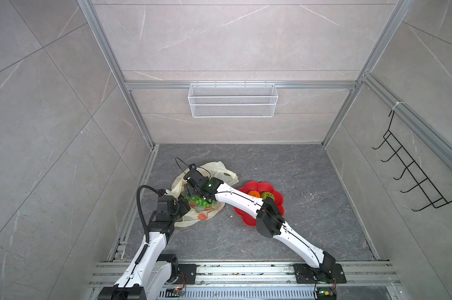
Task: Take the fake fruits out of the plastic bag
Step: 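Reach the right gripper back into the bag toward the red apple, then close the right gripper on the red apple inside the bag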
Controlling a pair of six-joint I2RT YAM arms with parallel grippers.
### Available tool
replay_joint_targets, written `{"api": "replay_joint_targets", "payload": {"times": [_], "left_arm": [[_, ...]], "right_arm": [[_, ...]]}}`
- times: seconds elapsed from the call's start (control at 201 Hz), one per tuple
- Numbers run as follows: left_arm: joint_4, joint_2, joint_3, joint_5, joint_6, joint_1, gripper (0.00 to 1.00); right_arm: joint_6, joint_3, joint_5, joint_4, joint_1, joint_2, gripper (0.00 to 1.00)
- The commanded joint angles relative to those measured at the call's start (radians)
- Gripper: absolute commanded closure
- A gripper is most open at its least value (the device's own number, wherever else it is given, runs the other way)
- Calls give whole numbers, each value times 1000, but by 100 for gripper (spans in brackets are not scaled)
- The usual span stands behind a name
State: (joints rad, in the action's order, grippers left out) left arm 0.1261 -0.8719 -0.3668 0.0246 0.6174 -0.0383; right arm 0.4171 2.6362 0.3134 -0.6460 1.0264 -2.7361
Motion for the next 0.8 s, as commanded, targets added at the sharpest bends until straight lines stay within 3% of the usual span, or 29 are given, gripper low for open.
{"api": "replay_joint_targets", "payload": {"times": [0.0, 0.174, 0.338, 0.796], "left_arm": [[-46, 10, -6, -12, -22, 7, 33], [-69, 8, 9, -6, -4, 6, 33], [-67, 2, 6, -5, -3, 7, 33], [-74, -19, -3, 5, 1, 7, 33]], "right_arm": [[-33, 86, 69, -80, 0, -63, 15], [-24, 85, 61, -68, -15, -89, 22], [-20, 95, 37, -70, -23, -89, 36], [26, 1, -39, -129, -10, 76, 37]]}}
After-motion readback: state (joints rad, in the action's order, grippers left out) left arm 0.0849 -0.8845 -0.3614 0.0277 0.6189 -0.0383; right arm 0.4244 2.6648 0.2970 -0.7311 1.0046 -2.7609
